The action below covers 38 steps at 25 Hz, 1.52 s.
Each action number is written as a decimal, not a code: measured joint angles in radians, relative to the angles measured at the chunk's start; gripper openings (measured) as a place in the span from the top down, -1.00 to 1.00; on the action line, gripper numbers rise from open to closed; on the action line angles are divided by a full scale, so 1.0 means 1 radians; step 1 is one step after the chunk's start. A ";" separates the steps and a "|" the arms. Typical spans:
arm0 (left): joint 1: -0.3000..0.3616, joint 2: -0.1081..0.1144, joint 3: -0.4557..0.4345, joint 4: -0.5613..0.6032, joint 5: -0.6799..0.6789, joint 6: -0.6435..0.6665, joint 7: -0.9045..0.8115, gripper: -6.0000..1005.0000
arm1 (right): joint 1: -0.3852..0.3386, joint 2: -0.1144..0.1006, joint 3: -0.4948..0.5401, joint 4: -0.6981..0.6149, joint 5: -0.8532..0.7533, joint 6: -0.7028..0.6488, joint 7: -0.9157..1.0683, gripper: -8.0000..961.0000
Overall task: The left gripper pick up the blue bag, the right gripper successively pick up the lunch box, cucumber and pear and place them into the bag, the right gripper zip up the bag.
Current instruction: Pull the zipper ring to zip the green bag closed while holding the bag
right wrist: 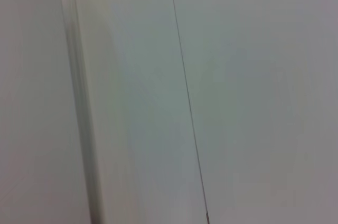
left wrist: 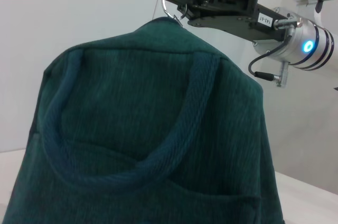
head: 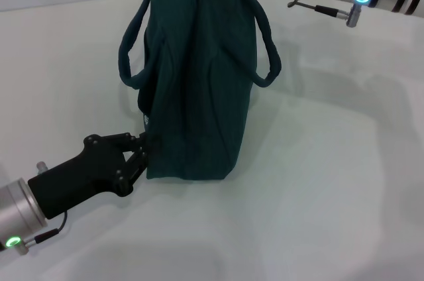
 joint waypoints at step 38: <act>0.061 0.002 0.072 0.534 0.032 0.023 -0.747 0.19 | -0.017 0.003 -0.030 0.055 0.002 -0.050 -0.011 0.95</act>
